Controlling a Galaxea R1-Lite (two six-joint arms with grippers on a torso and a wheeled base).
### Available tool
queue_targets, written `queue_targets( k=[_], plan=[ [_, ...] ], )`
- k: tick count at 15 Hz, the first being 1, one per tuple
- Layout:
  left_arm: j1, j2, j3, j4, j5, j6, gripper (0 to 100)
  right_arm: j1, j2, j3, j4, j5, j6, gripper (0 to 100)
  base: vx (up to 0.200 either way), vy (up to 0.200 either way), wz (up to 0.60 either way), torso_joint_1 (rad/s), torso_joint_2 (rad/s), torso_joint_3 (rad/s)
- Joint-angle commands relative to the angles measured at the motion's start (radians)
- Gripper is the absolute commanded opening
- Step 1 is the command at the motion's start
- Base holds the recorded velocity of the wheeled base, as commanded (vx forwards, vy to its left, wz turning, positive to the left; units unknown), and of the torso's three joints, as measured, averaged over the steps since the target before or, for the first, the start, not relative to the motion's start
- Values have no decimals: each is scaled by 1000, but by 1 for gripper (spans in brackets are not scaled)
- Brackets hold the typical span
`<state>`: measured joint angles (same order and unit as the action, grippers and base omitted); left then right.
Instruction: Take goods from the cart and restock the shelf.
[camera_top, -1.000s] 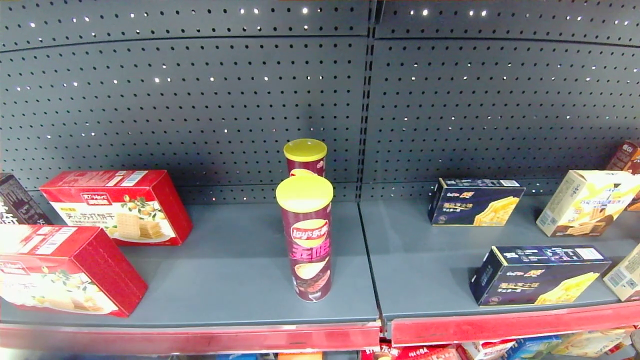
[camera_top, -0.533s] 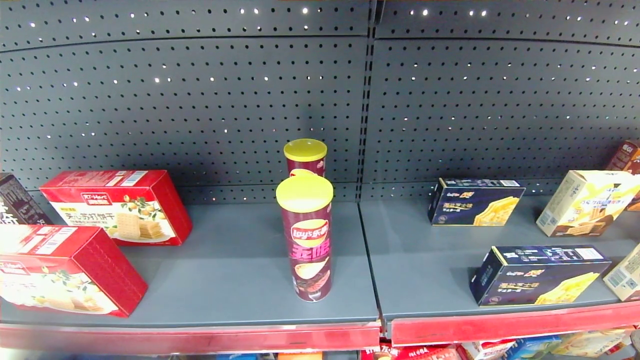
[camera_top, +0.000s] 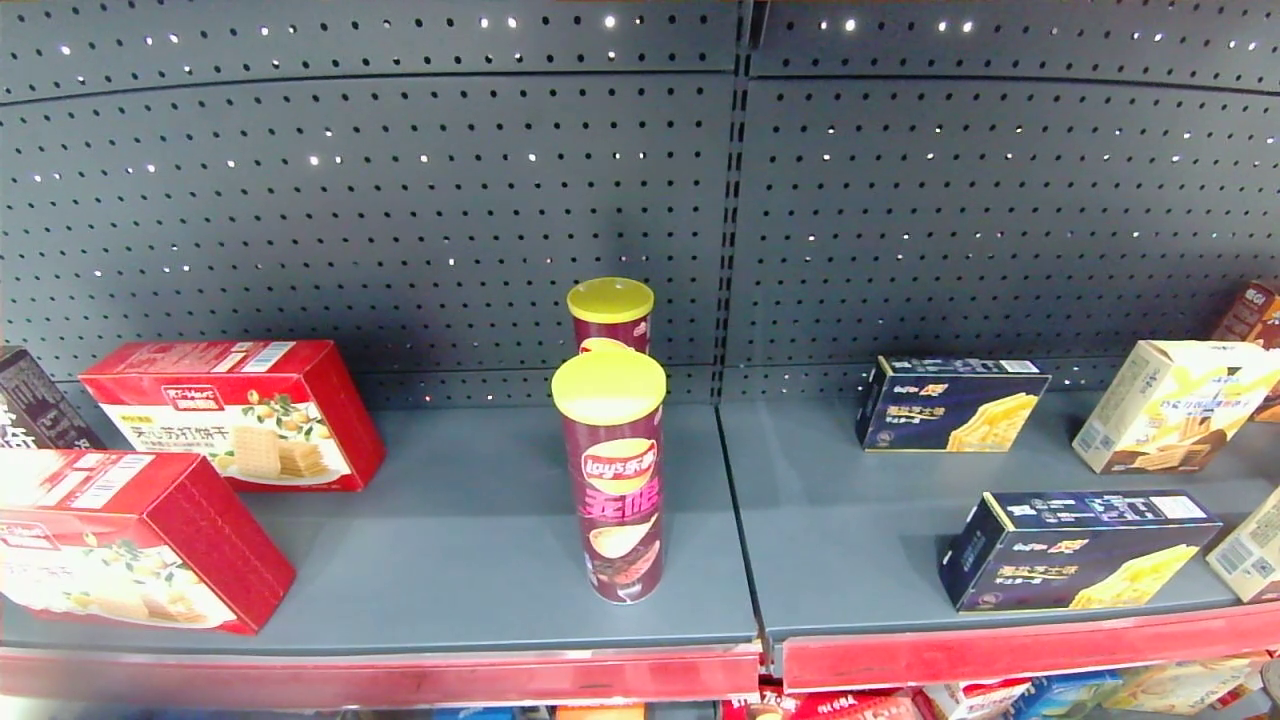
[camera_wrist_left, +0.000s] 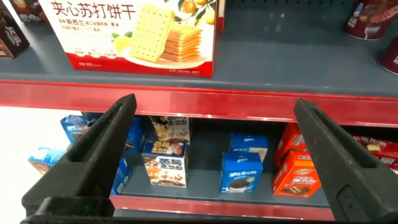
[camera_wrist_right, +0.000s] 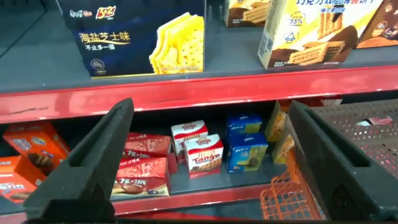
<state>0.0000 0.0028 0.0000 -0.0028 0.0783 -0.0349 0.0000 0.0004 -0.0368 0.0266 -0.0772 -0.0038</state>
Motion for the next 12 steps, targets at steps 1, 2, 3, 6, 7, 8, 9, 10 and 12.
queue_targets(
  k=[1, 2, 3, 6, 7, 8, 9, 10, 12],
  plan=[
    [2, 3, 0, 0, -2, 6, 100, 0, 0, 2, -1, 30, -5, 100, 0, 0, 0, 0, 0, 0],
    [0, 3, 0, 1, 0, 18, 100, 0, 0, 2, -1, 28, -5, 100, 0, 0, 0, 0, 0, 0],
    [0, 3, 0, 1, 1, 24, 100, 0, 0, 2, -1, 28, -4, 100, 0, 0, 0, 0, 0, 0],
    [0, 5, 0, 3, 0, 38, 100, 0, 0, 2, -1, 40, -7, 100, -67, 0, 0, 1, -1, -1],
    [0, 5, 0, 3, -2, 36, 100, 0, 0, 2, -1, 40, -5, 100, 0, 0, 0, 0, 0, 0],
    [0, 5, 0, 3, -3, 36, 100, 0, 0, 2, -1, 36, -7, 100, 0, 0, 0, 0, 0, 0],
    [0, 5, -2, 3, -6, 35, 100, 0, 0, 2, -1, 37, -16, 100, 0, 0, 0, 0, 0, 0],
    [0, 5, -2, 3, -12, 35, 100, 0, 0, 2, -1, 31, -33, 100, 0, 0, 0, 0, 0, 0],
    [0, 5, -2, 3, -15, 35, 100, 0, 0, 2, -1, 30, -39, 100, 0, 0, 300, 4, 4, -1]
  ],
)
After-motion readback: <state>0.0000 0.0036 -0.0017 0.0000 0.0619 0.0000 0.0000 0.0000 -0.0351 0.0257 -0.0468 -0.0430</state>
